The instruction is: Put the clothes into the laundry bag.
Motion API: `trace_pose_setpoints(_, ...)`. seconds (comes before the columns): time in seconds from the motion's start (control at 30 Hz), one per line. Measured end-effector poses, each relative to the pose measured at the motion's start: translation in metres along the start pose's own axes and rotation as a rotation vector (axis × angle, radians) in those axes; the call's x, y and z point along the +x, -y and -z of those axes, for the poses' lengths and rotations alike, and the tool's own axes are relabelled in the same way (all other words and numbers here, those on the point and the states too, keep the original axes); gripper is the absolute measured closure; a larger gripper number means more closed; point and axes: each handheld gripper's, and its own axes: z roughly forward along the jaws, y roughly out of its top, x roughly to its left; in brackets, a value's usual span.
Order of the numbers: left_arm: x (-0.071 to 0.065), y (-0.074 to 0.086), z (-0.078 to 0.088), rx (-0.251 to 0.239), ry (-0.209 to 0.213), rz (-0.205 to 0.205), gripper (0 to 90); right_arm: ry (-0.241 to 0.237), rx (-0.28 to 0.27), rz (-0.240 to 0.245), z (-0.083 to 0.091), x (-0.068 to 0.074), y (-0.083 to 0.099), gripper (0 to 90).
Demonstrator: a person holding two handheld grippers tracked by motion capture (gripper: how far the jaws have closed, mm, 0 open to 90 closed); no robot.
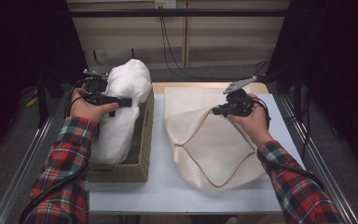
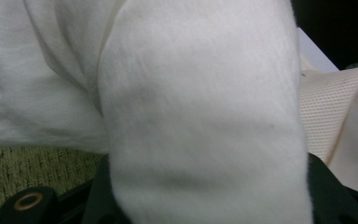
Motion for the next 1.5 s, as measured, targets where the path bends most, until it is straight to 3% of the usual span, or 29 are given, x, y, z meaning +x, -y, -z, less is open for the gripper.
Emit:
trace_pose_setpoints(0.3, -0.022, -0.013, 0.009, 0.023, 0.100, -0.047, 55.0, -0.001, 0.000, -0.012, -0.002, 0.000, -0.001, 85.9)
trace_pose_setpoints(0.57, -0.042, -0.020, 0.003, 0.037, 0.181, -0.078, 54.9, 0.000, -0.004, -0.017, -0.002, -0.003, -0.001, 85.9)
trace_pose_setpoints(0.97, -0.084, -0.033, 0.005, 0.067, 0.336, -0.165, 54.9, -0.014, -0.019, -0.041, -0.005, -0.008, 0.000, 85.8)
trace_pose_setpoints(1.2, -0.100, -0.032, 0.003, 0.087, 0.414, -0.200, 54.8, -0.010, -0.018, -0.043, -0.006, -0.012, 0.001, 85.8)
trace_pose_setpoints(1.33, -0.111, -0.029, 0.002, 0.102, 0.437, -0.228, 54.8, -0.008, -0.013, -0.060, -0.009, -0.014, 0.002, 85.8)
trace_pose_setpoints(1.5, -0.123, -0.026, 0.000, 0.116, 0.517, -0.263, 54.7, -0.001, -0.014, -0.074, -0.014, -0.018, 0.001, 85.8)
